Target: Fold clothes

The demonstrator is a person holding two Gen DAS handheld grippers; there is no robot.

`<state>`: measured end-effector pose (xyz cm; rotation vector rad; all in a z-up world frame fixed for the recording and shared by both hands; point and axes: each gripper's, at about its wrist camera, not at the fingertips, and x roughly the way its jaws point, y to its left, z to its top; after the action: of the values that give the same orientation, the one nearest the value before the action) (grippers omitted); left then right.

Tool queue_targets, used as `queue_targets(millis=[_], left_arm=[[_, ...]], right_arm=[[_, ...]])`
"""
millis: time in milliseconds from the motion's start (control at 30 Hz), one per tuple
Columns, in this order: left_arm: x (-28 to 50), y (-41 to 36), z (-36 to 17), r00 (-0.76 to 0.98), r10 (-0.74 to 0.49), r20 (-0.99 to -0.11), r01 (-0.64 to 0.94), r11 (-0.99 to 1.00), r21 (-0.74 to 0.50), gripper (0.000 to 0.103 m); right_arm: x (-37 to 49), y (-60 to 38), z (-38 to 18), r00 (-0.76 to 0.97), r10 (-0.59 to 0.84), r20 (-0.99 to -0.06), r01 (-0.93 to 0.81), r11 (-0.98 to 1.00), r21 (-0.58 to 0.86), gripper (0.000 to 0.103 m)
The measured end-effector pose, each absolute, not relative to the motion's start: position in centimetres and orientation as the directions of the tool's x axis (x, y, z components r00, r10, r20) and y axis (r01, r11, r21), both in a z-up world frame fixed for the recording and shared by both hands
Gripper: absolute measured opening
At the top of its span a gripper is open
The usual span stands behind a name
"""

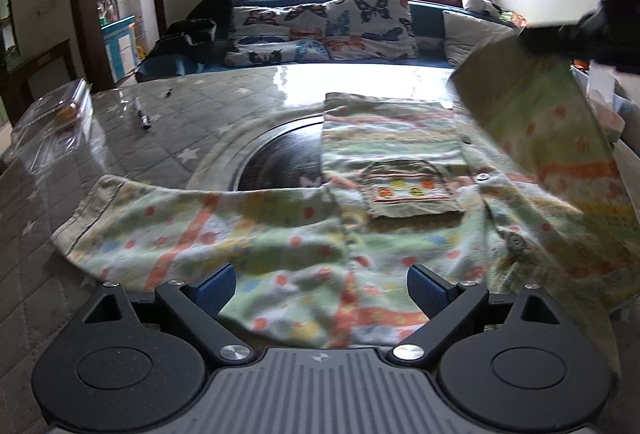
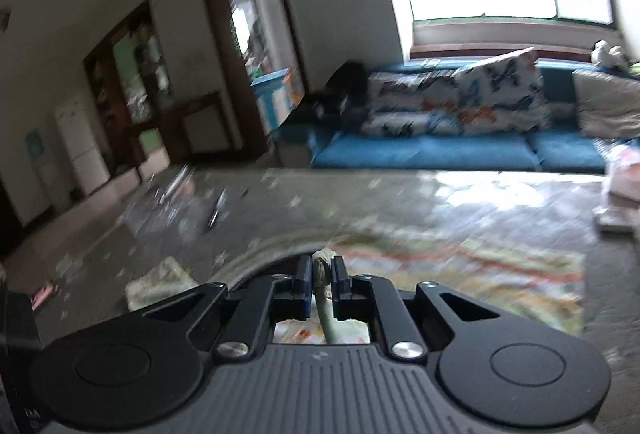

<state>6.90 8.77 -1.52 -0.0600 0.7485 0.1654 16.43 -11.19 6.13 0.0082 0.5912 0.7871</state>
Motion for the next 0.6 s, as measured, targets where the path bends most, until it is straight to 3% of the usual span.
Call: queue_targets(millis=[133,400,600], left_arm=[[6.8,9.6,-1.7,0.712,0.144,-0.687,-0.197,0.980,0.001,0.095],[7.3,9.7,-1.5,0.715,0.150,-0.683,-0.204,0.979,0.002,0.095],[8.0,8.9,-0.9,0.730,0.139,-0.670,-0.185,0.983,0.003,0.095]], right_arm=[[15.5,-9.4,4.1,0.478,0.680,-0.556,-0.699,0.678,0.229,0.010],[14.9,-10.0,3.8,0.440,0.683,-0.583,-0.728,0.651,0.215,0.031],[15.2,-13.4,3.6,0.462,0.615,-0.639,-0.719,0.682,0.136,0.040]])
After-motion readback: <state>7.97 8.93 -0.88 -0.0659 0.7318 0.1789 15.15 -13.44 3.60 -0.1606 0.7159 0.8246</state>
